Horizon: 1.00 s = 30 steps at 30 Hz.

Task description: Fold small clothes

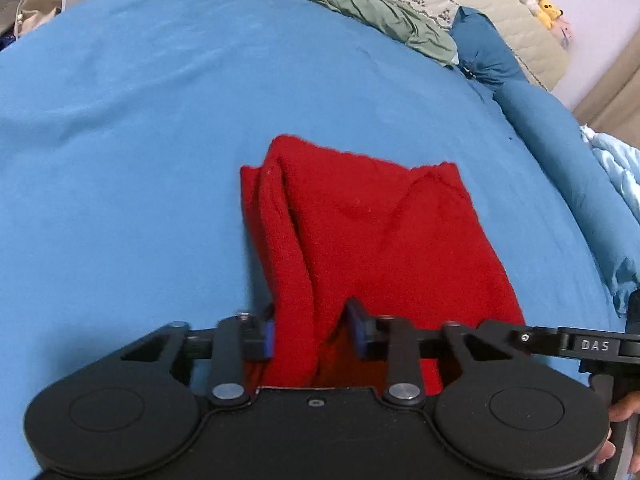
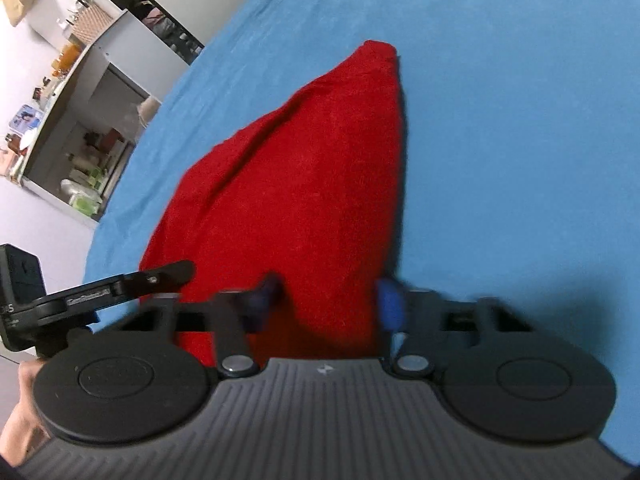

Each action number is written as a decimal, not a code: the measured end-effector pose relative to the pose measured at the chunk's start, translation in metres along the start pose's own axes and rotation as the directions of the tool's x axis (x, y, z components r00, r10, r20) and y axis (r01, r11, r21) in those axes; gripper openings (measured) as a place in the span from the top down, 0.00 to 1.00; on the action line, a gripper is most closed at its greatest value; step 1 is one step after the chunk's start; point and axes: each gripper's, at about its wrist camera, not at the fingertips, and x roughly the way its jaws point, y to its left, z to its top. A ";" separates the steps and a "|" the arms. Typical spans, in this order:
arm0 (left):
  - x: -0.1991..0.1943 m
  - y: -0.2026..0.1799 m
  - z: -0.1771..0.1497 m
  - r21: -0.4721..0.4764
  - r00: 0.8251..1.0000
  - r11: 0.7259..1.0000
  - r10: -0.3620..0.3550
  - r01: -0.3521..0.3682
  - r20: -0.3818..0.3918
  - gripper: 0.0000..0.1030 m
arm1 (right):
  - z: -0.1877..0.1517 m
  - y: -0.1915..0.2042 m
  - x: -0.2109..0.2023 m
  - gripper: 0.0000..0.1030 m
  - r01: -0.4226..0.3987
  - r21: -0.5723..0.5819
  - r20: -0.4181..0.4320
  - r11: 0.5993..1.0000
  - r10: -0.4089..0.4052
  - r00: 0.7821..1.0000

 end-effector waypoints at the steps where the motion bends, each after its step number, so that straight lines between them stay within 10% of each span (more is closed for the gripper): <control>1: -0.005 -0.004 0.001 0.002 1.000 1.000 0.005 -0.005 0.010 0.75 | 0.002 0.003 -0.007 0.61 -0.007 -0.009 0.010 1.000 0.007 1.000; 8: -0.068 -0.062 -0.015 0.080 0.993 0.994 -0.082 0.076 0.079 0.77 | -0.008 0.018 -0.096 0.63 -0.105 -0.101 0.060 0.989 0.112 0.992; 17: -0.097 -0.127 -0.113 0.126 0.983 0.978 -0.176 0.168 0.053 0.77 | -0.104 -0.035 -0.204 0.62 0.003 -0.056 0.094 0.998 0.002 0.996; 22: -0.062 -0.152 -0.174 0.186 0.999 0.982 -0.029 0.023 0.025 0.76 | -0.151 -0.062 -0.192 0.61 0.145 -0.102 0.012 0.984 -0.145 0.989; 30: -0.059 -0.178 -0.172 0.224 0.996 0.971 0.076 -0.084 0.043 0.61 | -0.159 -0.060 -0.193 0.42 0.149 -0.083 0.038 0.985 -0.147 0.988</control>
